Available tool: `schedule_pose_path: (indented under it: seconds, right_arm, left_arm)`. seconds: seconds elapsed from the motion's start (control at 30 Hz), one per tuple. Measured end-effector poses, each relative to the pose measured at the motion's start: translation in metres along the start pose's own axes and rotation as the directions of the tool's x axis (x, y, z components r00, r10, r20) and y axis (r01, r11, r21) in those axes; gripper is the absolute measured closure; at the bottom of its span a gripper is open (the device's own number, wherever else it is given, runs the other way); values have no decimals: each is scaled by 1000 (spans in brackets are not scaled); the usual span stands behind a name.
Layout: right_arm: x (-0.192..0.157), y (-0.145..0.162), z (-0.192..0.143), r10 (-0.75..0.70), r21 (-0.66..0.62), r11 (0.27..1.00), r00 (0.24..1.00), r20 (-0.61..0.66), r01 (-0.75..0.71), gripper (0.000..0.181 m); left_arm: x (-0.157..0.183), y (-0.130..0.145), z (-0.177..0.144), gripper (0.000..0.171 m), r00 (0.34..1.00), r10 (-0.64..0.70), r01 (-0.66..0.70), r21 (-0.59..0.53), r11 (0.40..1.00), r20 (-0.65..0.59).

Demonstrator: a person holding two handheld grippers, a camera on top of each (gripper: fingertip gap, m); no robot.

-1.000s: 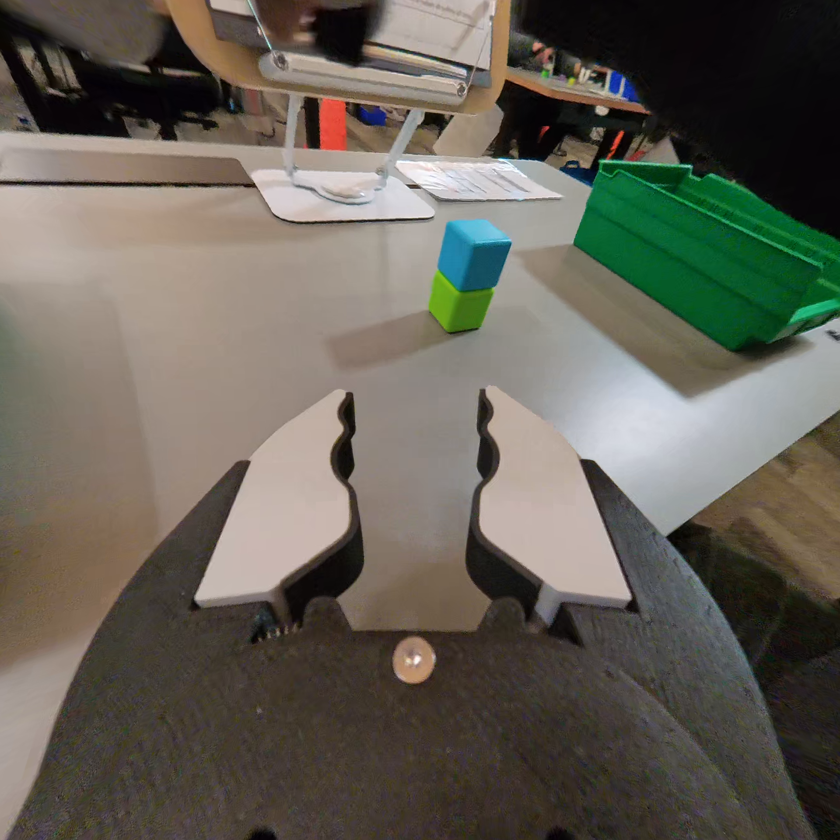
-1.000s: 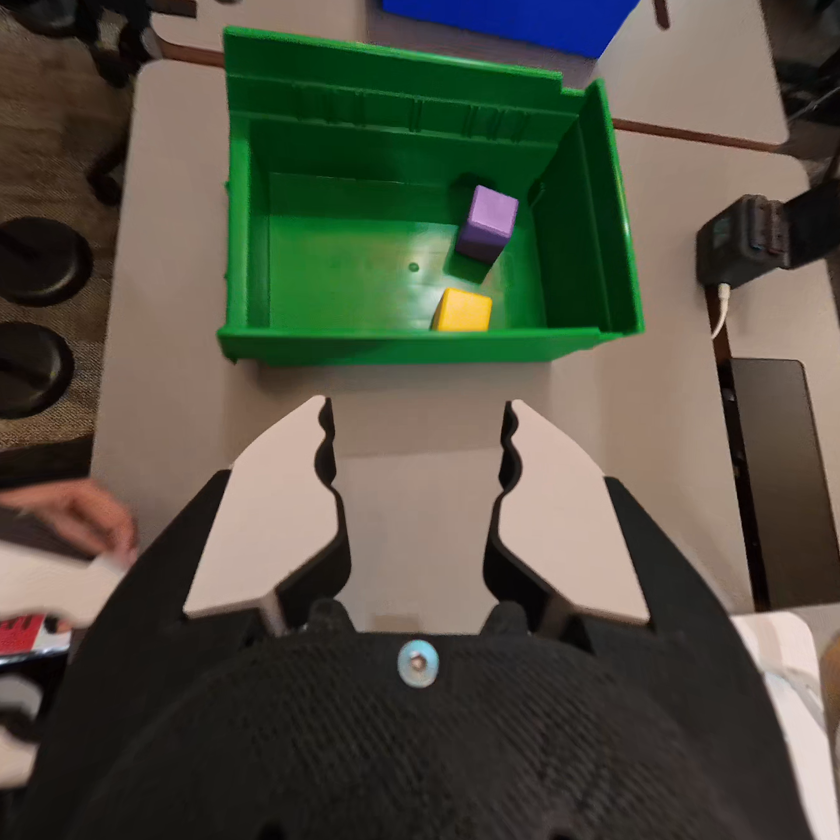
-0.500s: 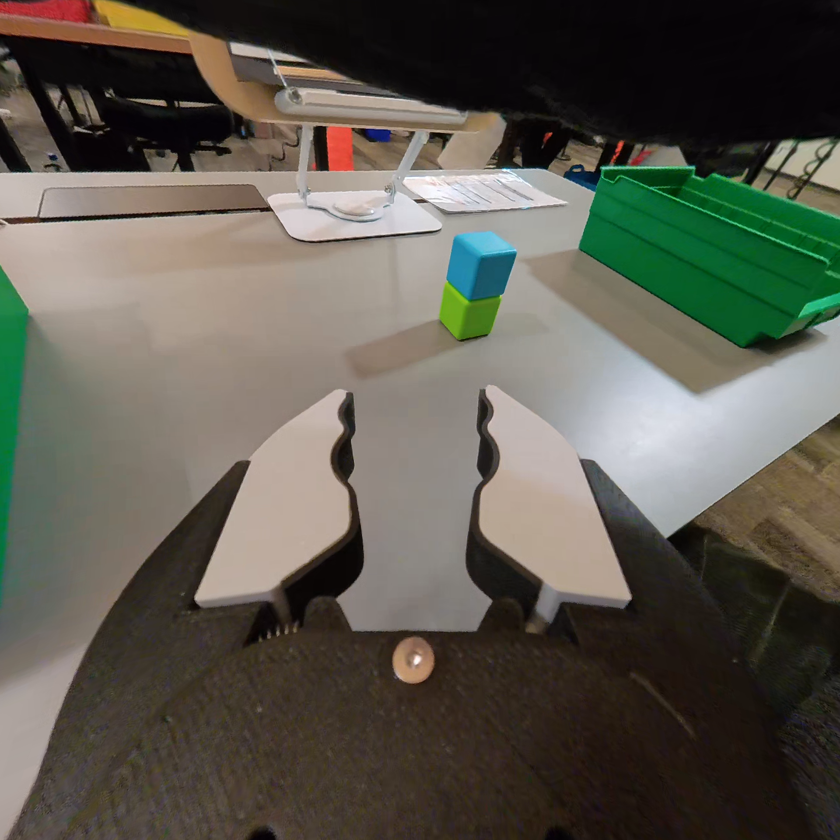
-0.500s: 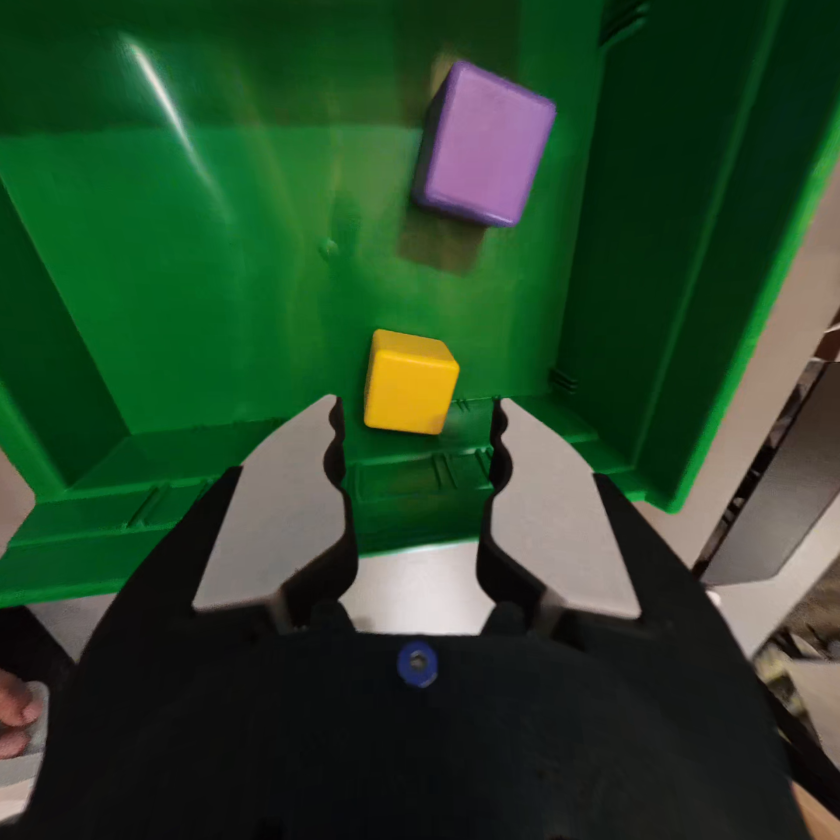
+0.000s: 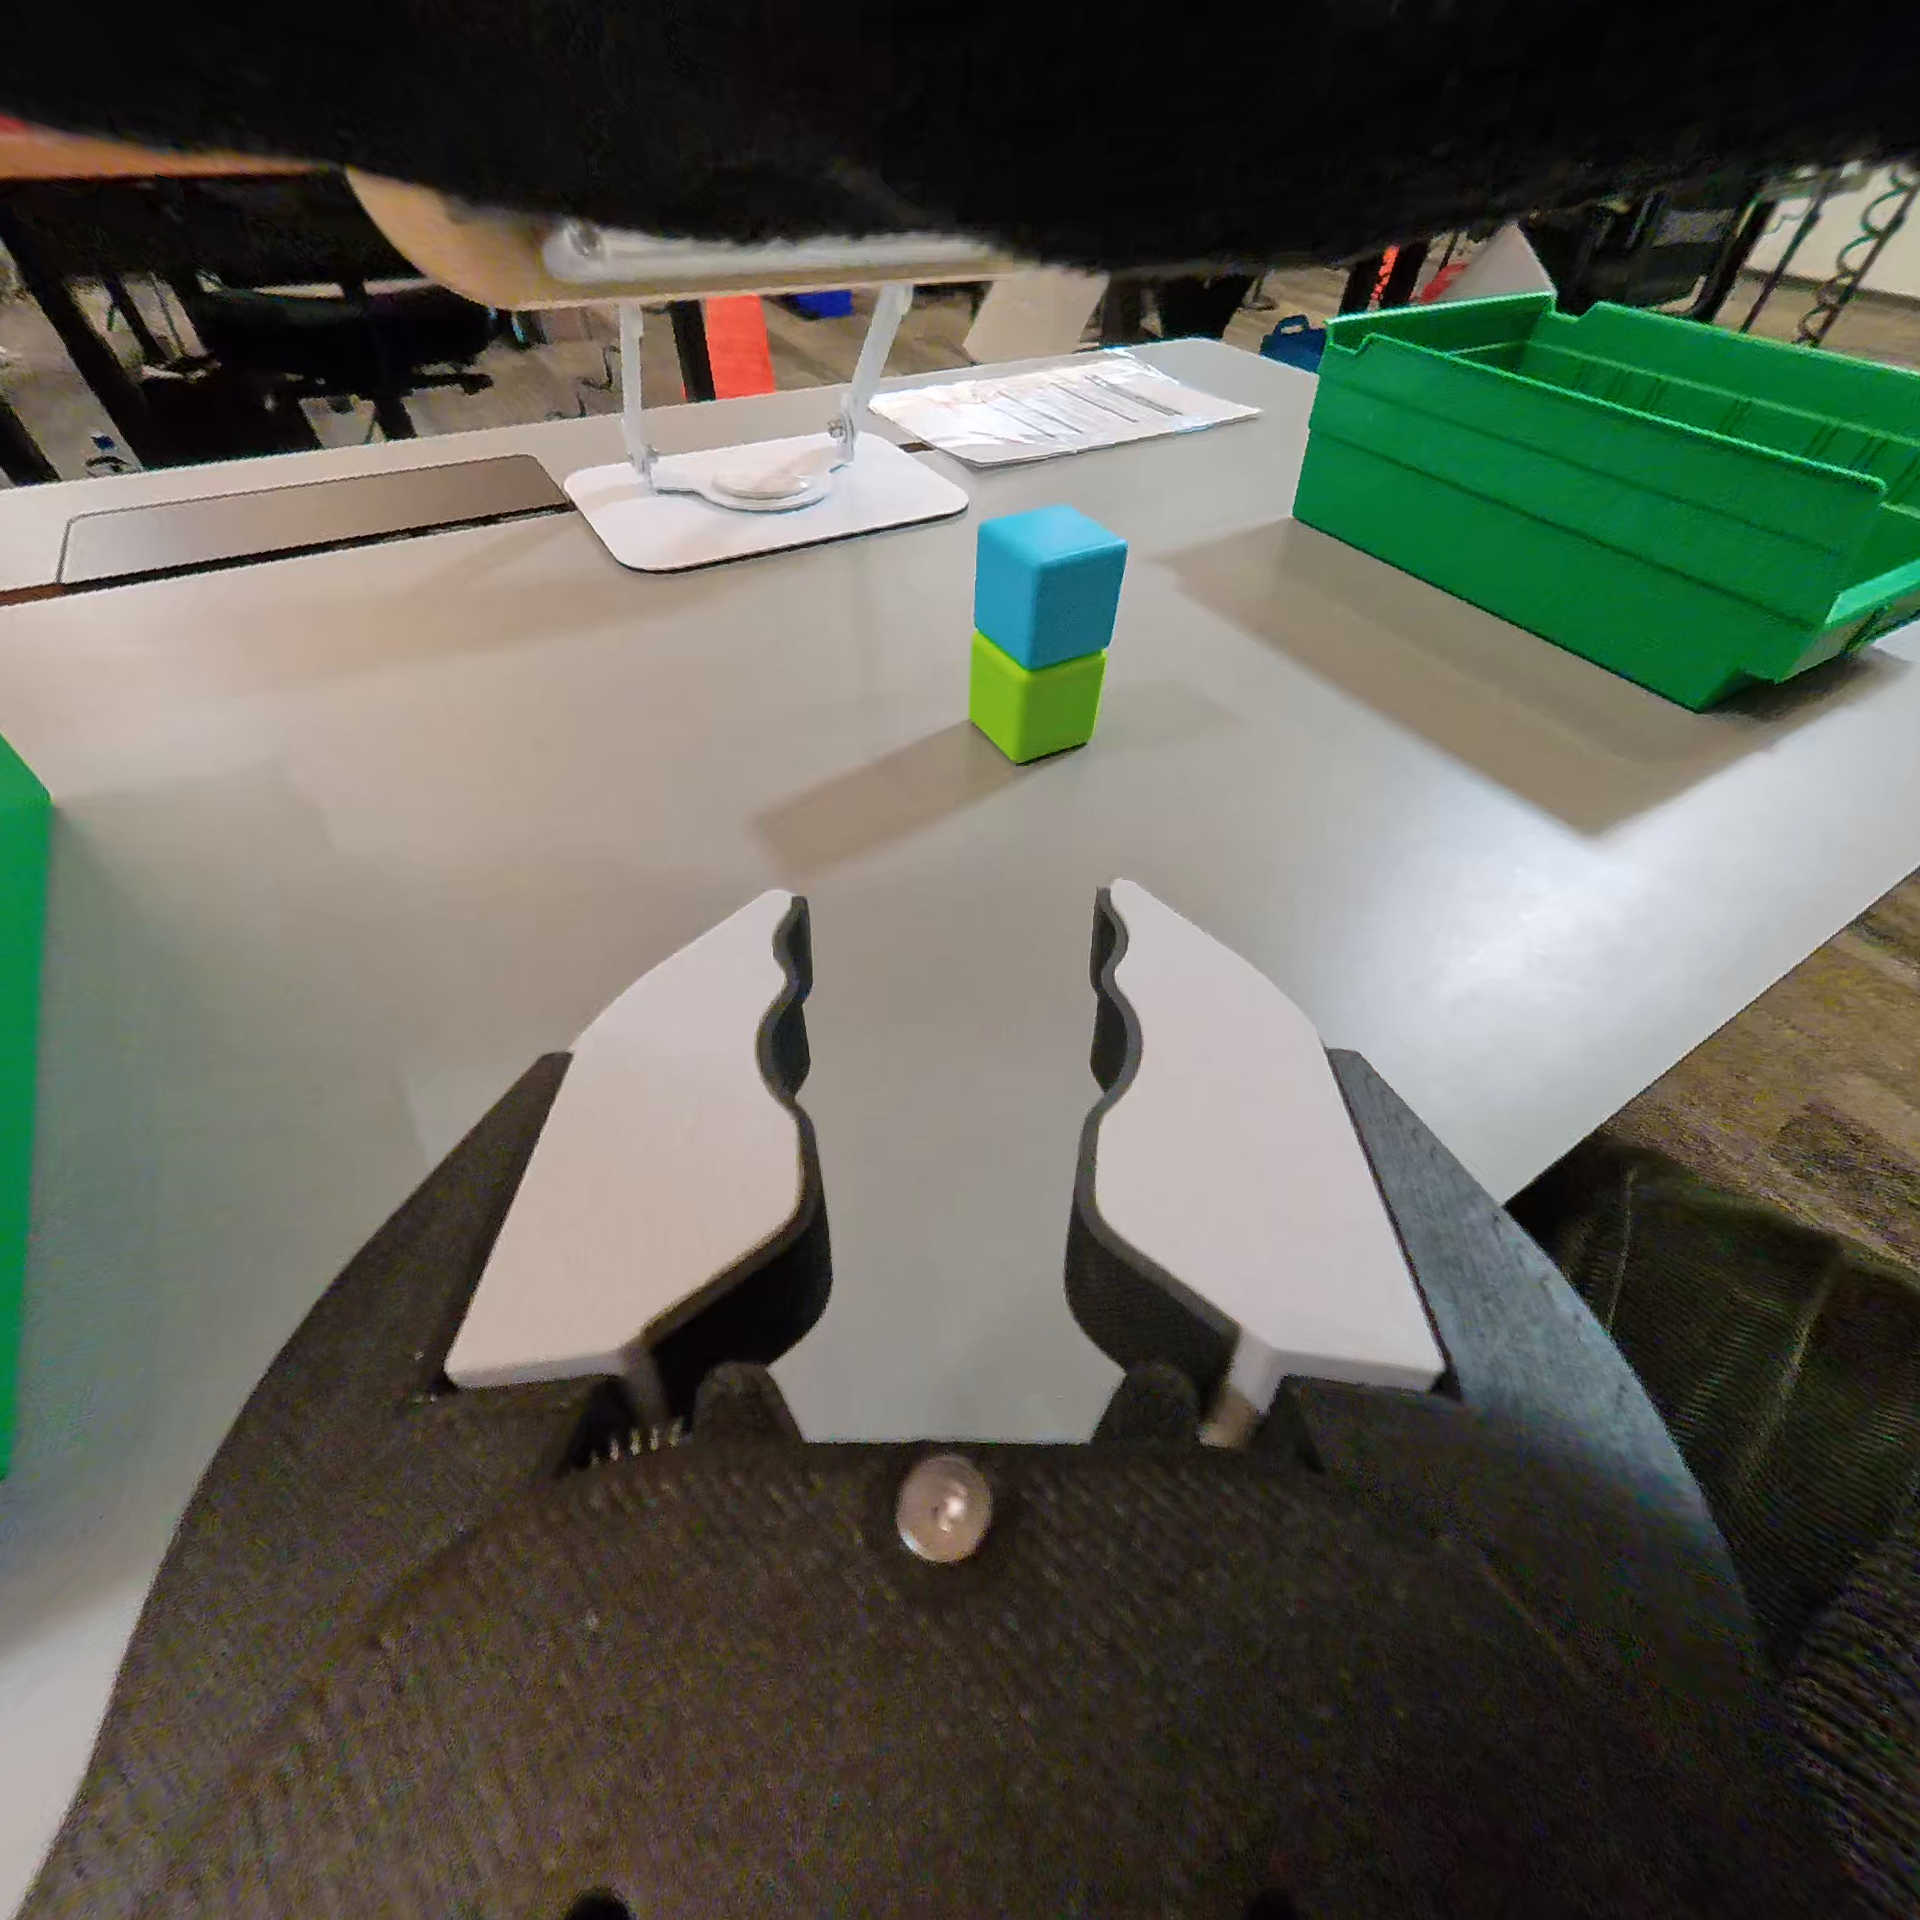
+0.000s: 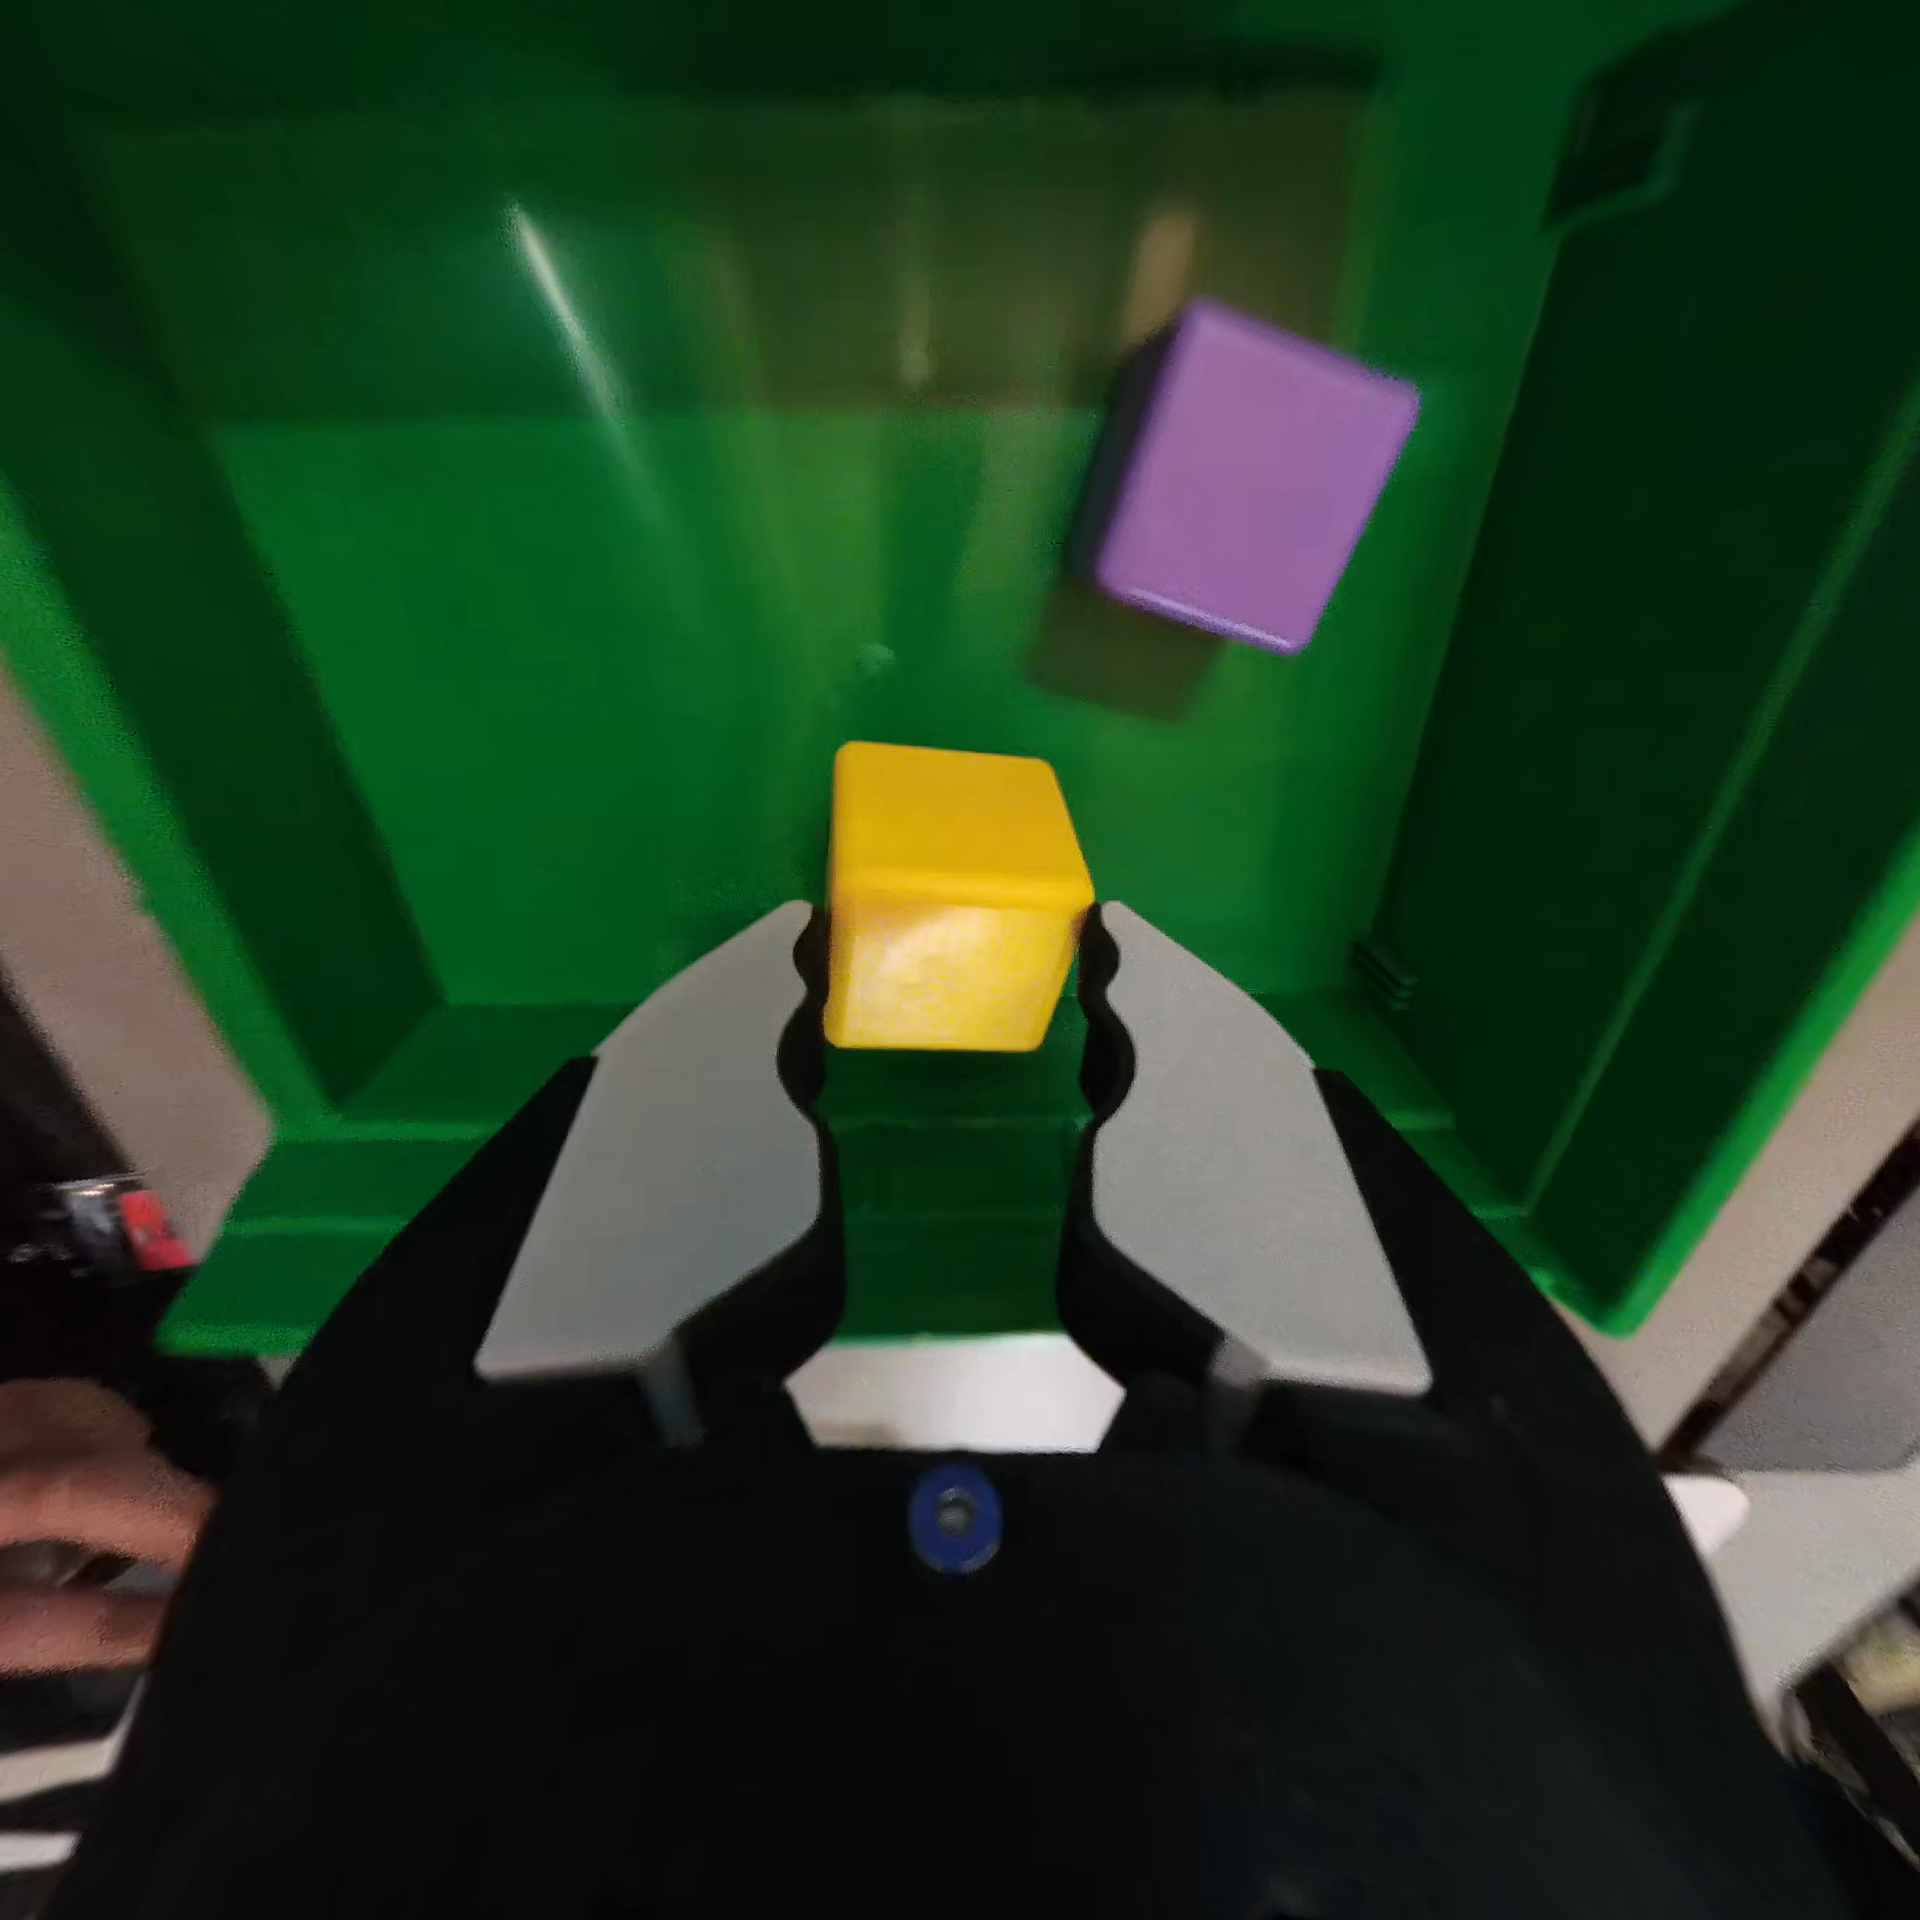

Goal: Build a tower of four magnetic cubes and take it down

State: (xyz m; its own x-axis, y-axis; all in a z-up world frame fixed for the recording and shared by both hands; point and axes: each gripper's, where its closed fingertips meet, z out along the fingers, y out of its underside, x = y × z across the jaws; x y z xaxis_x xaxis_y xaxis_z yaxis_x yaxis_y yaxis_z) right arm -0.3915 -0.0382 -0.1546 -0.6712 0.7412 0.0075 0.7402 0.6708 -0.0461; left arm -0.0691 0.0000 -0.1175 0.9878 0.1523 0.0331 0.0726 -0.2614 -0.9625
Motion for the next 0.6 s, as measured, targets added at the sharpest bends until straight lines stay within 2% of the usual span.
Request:
schedule_pose_path:
  seconds: [0.13, 0.27, 0.43, 0.6]
  right_arm:
    - [-25, 6, -54, -37, 186, 982, 998, 57, 25, 134]
    - [-42, 51, -110, -68, 370, 927, 998, 10, 60, 134]
    - [-64, 153, -165, 31, 591, 807, 999, -41, -1, 134]
    - [-81, 264, -191, 232, 770, 633, 969, -86, -83, 134]
  left_arm:
    - [1, 3, 1, 118, 1000, -12, 11, -12, 1000, -13]
    - [5, 6, 3, 118, 1000, -2, 2, -23, 1000, -21]
    - [11, 9, 6, 118, 999, -6, 4, -33, 999, -44]
    - [12, 7, 14, 118, 999, -14, 14, -6, 1000, -48]
